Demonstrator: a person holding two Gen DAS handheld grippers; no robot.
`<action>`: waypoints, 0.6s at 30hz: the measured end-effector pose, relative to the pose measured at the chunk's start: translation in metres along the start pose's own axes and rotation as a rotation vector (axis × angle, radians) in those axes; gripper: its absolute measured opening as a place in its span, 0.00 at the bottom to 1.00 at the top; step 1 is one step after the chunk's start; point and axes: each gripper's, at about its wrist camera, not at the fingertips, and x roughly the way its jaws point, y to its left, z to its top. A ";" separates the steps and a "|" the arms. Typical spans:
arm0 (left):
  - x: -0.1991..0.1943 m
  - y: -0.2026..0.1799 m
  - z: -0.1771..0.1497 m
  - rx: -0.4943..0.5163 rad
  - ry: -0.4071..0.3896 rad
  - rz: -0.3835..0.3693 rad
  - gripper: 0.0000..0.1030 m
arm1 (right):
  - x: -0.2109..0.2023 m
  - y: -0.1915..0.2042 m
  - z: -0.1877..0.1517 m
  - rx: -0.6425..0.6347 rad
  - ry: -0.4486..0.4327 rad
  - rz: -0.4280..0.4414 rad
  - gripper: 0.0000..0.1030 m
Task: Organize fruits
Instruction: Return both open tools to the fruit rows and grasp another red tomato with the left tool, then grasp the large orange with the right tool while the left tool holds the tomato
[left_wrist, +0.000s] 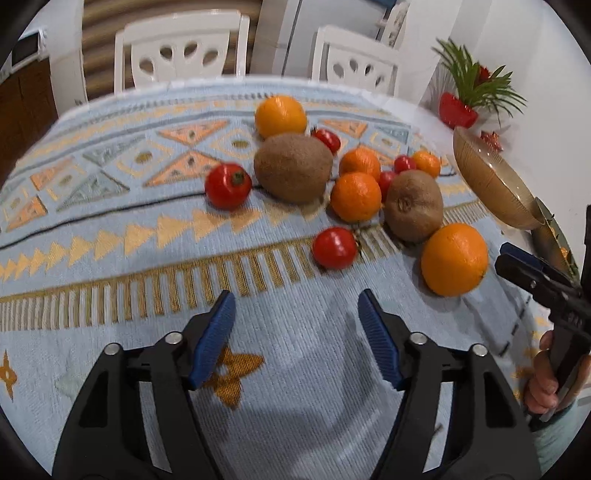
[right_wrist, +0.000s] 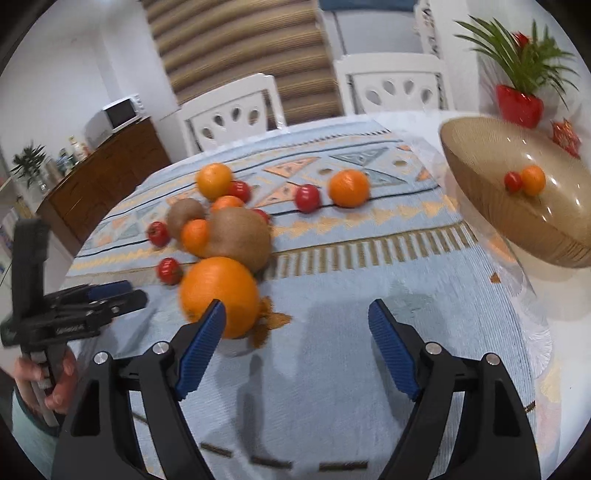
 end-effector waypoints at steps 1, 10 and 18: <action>-0.004 -0.001 0.003 -0.002 0.015 -0.010 0.64 | -0.002 0.004 0.000 -0.003 0.005 0.017 0.76; 0.013 -0.014 0.029 0.051 0.035 -0.005 0.61 | 0.018 0.041 0.007 -0.056 0.094 0.032 0.76; 0.028 -0.025 0.024 0.096 -0.033 0.035 0.49 | 0.041 0.046 0.004 -0.059 0.128 0.022 0.75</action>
